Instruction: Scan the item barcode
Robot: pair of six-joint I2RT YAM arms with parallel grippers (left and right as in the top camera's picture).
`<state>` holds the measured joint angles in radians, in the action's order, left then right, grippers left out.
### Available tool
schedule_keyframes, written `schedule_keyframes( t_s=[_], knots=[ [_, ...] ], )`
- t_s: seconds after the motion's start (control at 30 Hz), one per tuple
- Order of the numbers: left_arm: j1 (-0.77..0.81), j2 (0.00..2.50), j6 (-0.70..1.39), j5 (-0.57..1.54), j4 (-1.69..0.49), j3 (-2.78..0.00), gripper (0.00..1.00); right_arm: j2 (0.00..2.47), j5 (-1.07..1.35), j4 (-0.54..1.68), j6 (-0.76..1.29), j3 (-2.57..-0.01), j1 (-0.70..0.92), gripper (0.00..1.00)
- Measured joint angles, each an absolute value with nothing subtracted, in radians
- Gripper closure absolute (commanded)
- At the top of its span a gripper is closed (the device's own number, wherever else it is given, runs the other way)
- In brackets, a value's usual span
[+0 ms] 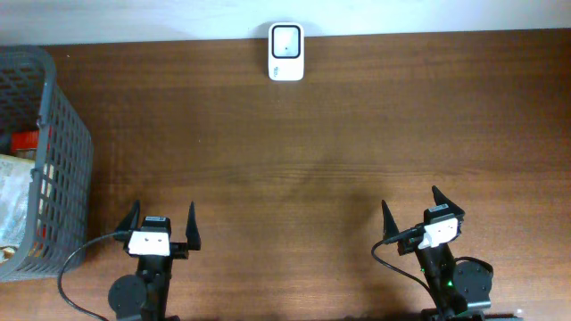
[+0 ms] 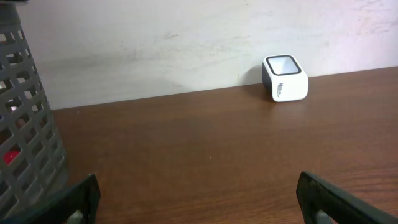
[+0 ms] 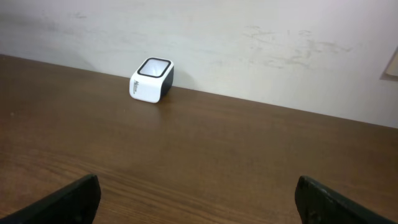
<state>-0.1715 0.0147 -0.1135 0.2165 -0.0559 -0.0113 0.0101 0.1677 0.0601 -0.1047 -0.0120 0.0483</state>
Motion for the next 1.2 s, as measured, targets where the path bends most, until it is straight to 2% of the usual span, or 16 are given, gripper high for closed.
schedule_keyframes(
  t_s=[0.13, 1.2],
  knots=[
    [-0.171, 0.015, -0.113, 0.216, -0.056, -0.011, 0.01, 0.01, 0.171, 0.06, -0.104, -0.012, 0.099, 0.01],
    [-0.171, 0.015, -0.113, 0.216, -0.056, -0.011, 0.01, 0.01, 0.171, 0.06, -0.105, -0.012, 0.1, 0.01]
  ],
)
